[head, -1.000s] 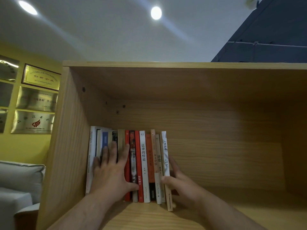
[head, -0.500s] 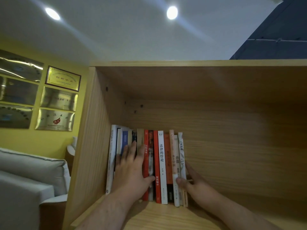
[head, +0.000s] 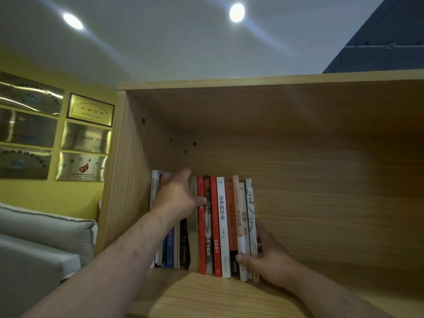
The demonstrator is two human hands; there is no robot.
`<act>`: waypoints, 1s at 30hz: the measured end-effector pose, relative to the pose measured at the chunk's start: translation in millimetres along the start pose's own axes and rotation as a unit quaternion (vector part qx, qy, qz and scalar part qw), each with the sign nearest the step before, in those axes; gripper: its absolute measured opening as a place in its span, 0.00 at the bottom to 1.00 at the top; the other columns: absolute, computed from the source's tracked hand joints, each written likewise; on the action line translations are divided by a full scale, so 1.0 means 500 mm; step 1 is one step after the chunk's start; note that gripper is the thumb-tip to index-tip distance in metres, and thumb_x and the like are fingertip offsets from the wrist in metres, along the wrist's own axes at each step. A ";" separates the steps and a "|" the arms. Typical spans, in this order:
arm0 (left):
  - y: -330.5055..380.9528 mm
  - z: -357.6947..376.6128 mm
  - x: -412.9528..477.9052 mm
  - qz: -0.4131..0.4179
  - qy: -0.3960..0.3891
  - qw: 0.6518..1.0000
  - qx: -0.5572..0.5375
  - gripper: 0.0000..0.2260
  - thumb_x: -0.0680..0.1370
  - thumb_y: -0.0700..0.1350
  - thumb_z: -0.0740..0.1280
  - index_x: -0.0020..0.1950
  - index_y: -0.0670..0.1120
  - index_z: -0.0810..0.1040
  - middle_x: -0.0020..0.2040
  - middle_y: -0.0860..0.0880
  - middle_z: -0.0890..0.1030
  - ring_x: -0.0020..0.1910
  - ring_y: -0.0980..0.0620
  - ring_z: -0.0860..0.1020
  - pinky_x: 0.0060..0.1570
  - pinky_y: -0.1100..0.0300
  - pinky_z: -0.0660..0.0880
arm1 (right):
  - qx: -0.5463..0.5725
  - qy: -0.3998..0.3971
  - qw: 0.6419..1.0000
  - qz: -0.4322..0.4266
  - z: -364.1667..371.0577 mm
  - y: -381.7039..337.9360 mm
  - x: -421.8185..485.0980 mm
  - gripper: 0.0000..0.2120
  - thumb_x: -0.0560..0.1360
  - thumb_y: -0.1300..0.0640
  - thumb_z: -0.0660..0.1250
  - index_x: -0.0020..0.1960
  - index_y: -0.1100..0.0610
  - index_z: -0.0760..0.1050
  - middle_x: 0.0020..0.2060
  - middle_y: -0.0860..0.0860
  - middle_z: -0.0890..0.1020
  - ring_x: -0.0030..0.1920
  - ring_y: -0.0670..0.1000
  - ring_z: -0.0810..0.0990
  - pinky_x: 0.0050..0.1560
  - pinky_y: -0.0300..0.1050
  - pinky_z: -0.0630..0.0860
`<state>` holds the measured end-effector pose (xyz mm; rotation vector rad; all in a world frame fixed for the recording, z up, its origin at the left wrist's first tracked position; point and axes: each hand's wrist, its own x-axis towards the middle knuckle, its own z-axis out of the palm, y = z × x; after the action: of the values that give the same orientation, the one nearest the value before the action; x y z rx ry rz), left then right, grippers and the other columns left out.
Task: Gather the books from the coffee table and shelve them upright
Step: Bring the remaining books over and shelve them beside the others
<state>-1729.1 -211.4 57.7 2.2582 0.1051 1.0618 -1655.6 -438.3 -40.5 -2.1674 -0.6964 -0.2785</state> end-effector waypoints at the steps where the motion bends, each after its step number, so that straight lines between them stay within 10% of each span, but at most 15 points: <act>1: 0.000 0.002 -0.001 0.010 0.024 1.000 -0.004 0.29 0.71 0.50 0.78 0.69 0.53 0.72 0.65 0.47 0.72 0.64 0.46 0.75 0.63 0.47 0.77 | -0.001 -0.001 1.000 0.002 0.000 0.002 0.002 0.47 0.65 0.38 0.76 0.76 0.32 0.52 0.68 0.41 0.73 0.64 0.42 0.74 0.57 0.39 0.71; 13: 0.008 -0.015 -0.043 0.016 0.134 0.962 -0.237 0.27 0.75 0.39 0.73 0.73 0.51 0.71 0.59 0.56 0.75 0.55 0.55 0.79 0.46 0.61 0.78 | -0.002 -0.004 1.000 0.011 -0.001 0.008 0.003 0.55 0.61 0.34 0.76 0.79 0.33 0.47 0.69 0.42 0.73 0.67 0.45 0.74 0.66 0.48 0.74; 20: -0.039 0.047 -0.159 -0.025 0.038 0.962 -0.268 0.15 0.79 0.41 0.69 0.62 0.56 0.74 0.50 0.57 0.81 0.46 0.63 0.81 0.32 0.70 0.76 | 0.004 0.001 1.000 0.008 -0.008 -0.011 -0.014 0.46 0.69 0.38 0.74 0.79 0.35 0.51 0.68 0.43 0.72 0.66 0.46 0.73 0.64 0.46 0.73; 25: -0.035 0.012 -0.192 -0.008 0.100 0.958 -0.268 0.09 0.81 0.41 0.65 0.55 0.56 0.74 0.47 0.54 0.82 0.45 0.58 0.83 0.33 0.66 0.77 | 0.039 -0.016 0.999 -0.006 -0.023 -0.036 -0.036 0.28 0.79 0.46 0.69 0.72 0.35 0.58 0.50 0.32 0.72 0.47 0.34 0.73 0.46 0.31 0.70; 30: -0.041 -0.068 -0.238 0.009 0.143 0.934 -0.328 0.11 0.81 0.42 0.65 0.58 0.57 0.77 0.51 0.51 0.84 0.50 0.50 0.83 0.43 0.49 0.82 | 0.104 -0.024 0.994 0.034 -0.032 -0.060 -0.051 0.25 0.80 0.44 0.65 0.75 0.38 0.61 0.57 0.39 0.78 0.57 0.43 0.79 0.63 0.51 0.78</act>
<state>-1829.4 -216.1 -17.3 1.5029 -0.1350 1.2106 -1692.9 -445.5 -21.6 -1.9992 -0.6467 -0.1134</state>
